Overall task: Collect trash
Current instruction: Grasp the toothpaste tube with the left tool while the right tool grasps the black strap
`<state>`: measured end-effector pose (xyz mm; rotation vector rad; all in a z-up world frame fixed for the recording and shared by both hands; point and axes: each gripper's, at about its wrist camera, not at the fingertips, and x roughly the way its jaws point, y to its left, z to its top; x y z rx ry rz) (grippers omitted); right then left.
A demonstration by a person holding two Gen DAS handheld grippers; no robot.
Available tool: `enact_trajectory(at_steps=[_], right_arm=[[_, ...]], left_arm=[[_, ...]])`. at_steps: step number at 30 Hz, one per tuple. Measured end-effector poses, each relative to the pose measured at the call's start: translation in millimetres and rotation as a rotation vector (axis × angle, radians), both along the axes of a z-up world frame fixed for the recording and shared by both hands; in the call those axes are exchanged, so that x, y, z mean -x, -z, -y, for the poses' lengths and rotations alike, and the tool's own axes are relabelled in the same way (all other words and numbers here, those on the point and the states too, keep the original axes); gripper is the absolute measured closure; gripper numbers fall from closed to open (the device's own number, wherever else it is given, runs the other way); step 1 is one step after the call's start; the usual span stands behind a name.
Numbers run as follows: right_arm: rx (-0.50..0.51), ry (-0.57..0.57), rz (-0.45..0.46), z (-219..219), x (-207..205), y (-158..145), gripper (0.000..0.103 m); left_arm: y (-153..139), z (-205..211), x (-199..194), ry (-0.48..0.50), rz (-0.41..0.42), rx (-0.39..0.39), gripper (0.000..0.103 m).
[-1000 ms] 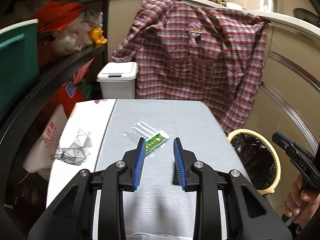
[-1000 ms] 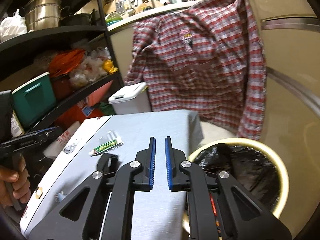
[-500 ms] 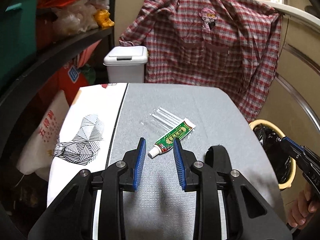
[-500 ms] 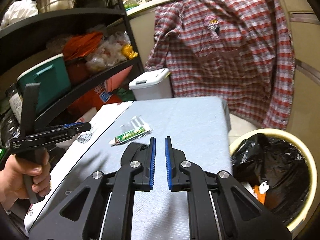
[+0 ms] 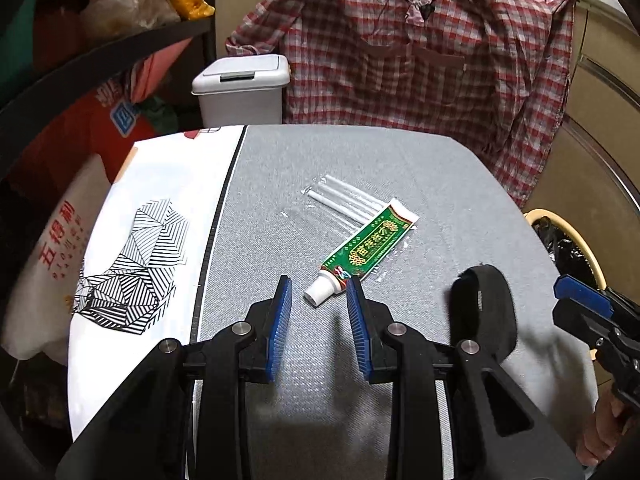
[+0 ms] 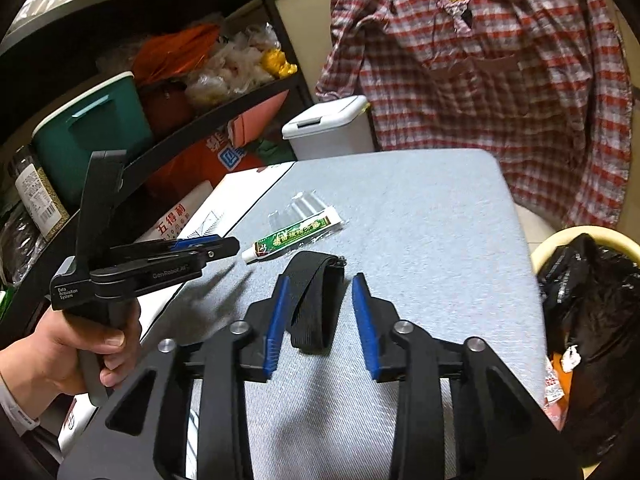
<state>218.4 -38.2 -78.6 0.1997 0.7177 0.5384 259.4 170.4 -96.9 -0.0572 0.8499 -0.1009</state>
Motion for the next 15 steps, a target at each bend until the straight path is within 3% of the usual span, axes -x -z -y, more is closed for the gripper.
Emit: enact_trajectory(at_steps=[4, 6, 7, 15], right_arm=[[0.014, -0.016, -0.025, -10, -12, 9, 0.061], [0.022, -0.027, -0.041, -13, -16, 13, 0.06], [0.031, -0.035, -0.052, -15, -18, 16, 0.059], [0.023, -0.049, -0.113, -20, -29, 25, 0.058]], left_arm=[[8, -1, -8, 0.007, -0.019, 0.01, 0.071], [11, 1, -11, 0.013, -0.023, 0.009, 0.059], [12, 2, -12, 0.017, -0.024, 0.006, 0.058], [22, 5, -24, 0.025, -0.046, 0.013, 0.058]])
